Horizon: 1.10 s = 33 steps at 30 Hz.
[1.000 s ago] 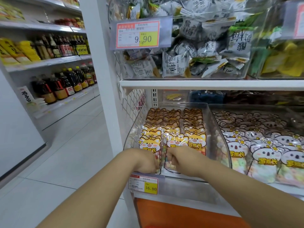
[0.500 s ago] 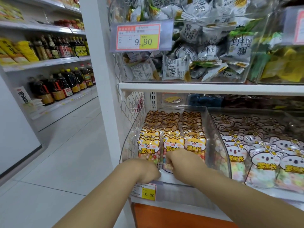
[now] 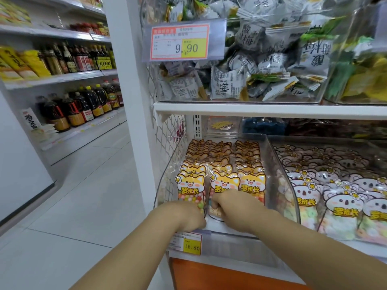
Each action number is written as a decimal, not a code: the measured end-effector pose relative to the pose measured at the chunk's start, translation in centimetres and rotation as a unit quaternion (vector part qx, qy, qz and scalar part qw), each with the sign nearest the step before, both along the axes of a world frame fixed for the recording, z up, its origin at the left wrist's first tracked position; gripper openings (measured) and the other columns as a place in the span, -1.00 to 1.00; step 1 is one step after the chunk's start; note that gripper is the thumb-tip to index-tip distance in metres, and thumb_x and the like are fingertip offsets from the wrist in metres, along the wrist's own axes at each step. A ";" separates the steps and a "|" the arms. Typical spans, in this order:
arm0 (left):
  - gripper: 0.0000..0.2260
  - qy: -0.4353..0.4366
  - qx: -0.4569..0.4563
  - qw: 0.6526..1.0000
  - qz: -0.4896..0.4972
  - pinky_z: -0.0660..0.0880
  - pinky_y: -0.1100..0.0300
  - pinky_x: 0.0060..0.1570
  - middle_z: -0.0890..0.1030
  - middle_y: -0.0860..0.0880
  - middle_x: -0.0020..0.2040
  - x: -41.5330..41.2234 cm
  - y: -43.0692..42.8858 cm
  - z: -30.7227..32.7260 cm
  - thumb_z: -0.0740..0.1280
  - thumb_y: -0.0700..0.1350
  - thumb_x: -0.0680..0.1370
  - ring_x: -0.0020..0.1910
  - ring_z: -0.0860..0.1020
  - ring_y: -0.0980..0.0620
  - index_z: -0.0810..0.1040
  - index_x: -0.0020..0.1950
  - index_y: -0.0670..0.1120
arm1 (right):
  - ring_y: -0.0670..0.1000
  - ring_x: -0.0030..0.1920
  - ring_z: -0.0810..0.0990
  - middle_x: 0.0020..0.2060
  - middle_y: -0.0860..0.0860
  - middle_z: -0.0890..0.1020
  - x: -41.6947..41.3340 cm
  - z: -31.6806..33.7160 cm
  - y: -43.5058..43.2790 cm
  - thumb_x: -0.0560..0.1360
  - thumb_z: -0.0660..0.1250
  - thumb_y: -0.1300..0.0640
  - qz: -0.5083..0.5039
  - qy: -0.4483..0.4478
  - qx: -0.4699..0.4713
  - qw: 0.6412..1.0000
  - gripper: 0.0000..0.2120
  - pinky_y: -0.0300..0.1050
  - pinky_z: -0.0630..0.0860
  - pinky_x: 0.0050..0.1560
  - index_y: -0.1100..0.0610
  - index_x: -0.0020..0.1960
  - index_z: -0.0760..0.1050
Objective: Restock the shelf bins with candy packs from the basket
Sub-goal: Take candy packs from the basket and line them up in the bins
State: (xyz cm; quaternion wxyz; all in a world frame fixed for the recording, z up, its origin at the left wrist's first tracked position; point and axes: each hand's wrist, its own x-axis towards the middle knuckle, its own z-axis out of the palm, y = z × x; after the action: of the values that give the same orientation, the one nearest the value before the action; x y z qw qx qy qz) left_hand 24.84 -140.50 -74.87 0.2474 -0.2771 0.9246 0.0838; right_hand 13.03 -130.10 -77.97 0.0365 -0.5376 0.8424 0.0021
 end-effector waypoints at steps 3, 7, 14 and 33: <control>-0.65 0.004 0.013 1.000 0.000 0.35 0.15 0.01 0.54 -0.17 0.29 -0.4 -0.1 0.0 0.20 -0.01 0.64 0.24 0.51 -0.15 0.50 0.34 -0.17 | 0.17 -0.04 0.56 -0.05 0.07 0.55 0.0 0.3 -0.4 0.49 0.24 0.30 0.014 0.002 -0.012 1.000 -0.75 0.02 0.52 -0.14 -0.01 0.05 0.35; -0.67 0.038 0.022 0.999 0.021 0.40 0.15 -0.03 0.56 -0.15 0.26 -0.3 -0.2 0.0 0.22 -0.05 0.62 0.16 0.53 -0.12 0.52 0.34 -0.14 | 0.16 0.00 0.55 -0.03 0.06 0.56 -0.4 0.9 -0.4 0.46 0.24 0.34 0.024 -0.031 0.001 0.999 -0.68 -0.02 0.43 -0.16 -0.04 0.00 0.27; -0.77 0.119 0.068 0.990 0.029 0.39 0.20 -0.17 0.63 -0.18 0.13 0.4 -0.7 1.4 0.25 -0.09 0.61 -0.03 0.54 -0.07 0.62 0.13 -0.19 | 0.10 0.04 0.54 0.04 0.03 0.57 -1.0 1.5 1.5 0.51 0.21 0.26 0.022 -0.154 -0.004 0.988 -0.65 0.01 0.54 0.08 0.01 0.25 0.47; -0.79 0.508 0.048 0.858 -0.061 0.42 0.26 -0.03 0.63 0.12 0.07 11.5 13.2 -3.1 0.29 -0.19 0.61 0.05 0.54 0.15 0.61 0.18 0.01 | -0.22 -0.10 0.59 -0.15 -0.17 0.66 9.8 1.7 17.8 0.54 0.37 0.25 0.062 -0.210 -0.309 0.926 -0.83 -0.39 0.47 -0.07 0.06 0.07 0.63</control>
State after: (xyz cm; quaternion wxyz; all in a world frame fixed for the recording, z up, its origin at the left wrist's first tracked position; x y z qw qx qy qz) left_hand 36.32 -127.31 -77.95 -0.2386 -0.1273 0.9317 0.2423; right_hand 22.85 -112.26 -76.24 0.0441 -0.5614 0.7395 -0.3687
